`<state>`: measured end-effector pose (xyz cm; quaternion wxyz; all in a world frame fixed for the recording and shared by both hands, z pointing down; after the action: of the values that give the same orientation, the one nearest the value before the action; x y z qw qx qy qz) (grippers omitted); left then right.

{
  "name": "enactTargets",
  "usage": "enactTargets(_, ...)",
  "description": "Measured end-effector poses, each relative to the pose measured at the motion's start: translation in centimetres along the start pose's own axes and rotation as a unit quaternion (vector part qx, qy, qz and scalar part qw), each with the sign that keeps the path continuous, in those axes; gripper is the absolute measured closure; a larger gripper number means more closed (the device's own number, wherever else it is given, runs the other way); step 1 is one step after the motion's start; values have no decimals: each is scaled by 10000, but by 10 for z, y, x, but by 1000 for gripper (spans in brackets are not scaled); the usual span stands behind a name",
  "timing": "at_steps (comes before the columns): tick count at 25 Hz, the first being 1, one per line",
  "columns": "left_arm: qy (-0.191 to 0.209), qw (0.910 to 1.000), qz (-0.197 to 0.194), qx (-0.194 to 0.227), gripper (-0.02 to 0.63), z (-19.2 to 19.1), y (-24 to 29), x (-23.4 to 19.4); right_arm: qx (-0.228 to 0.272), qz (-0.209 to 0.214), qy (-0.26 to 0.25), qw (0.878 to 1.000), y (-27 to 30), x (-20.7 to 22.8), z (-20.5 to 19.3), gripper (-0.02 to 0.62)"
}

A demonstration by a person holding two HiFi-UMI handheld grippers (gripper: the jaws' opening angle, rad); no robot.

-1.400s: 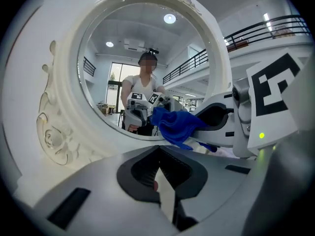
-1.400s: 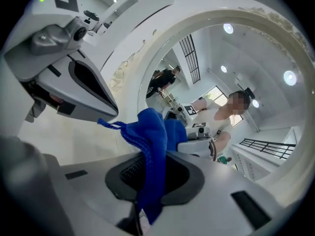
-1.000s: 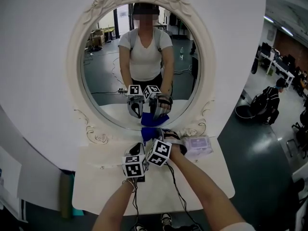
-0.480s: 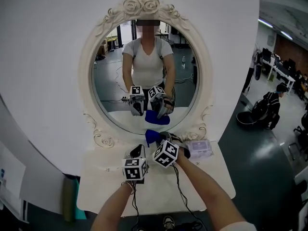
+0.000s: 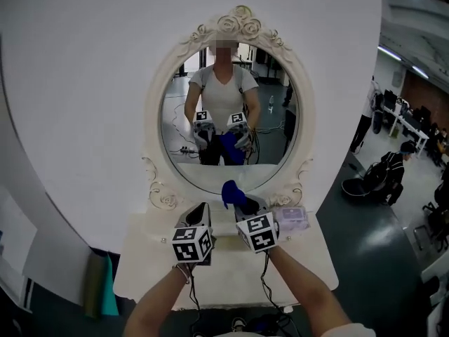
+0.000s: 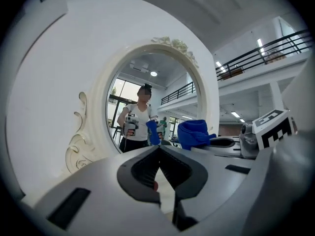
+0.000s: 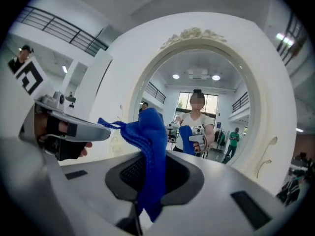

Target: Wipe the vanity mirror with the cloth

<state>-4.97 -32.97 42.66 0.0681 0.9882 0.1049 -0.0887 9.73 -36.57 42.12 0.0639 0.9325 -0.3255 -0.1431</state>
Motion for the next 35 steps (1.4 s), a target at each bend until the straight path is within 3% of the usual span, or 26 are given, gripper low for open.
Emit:
enactTargets(6,31,9994,271,189,600,7,-48,-21,465,-318,877,9946,-42,-22,-3,529)
enactTargets(10,158,9987,380,294,601,0,-74,-28,404,-594,1171,9905,-62,-39,-18,529)
enactTargets(13,298,9989,236,283,600,-11,-90,-23,360,-782,1362,9869,-73,-53,-30,529)
enactTargets(19,193,9998,-13,49,600,-39,-100,-12,63,-1016,1330,9859,-87,-70,-51,529)
enactTargets(30,-143,9986,491,-143,600,-61,-96,-4,-58,-1037,1471,9837,-114,-50,-69,529)
enactTargets(35,-15,9979,614,-202,600,-62,-99,4,49,-870,1767,9804,-119,-46,-73,529)
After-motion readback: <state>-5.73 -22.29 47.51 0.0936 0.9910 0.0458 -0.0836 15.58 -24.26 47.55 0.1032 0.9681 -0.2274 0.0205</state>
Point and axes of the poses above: the fingertips, and each gripper's own axes: y forward along the fingers, x to its right, z out of its top, the point moved 6 cm from there along -y, backward along the fingers, and after that the axes turned 7 degrees about z, right-handed, at the moved point
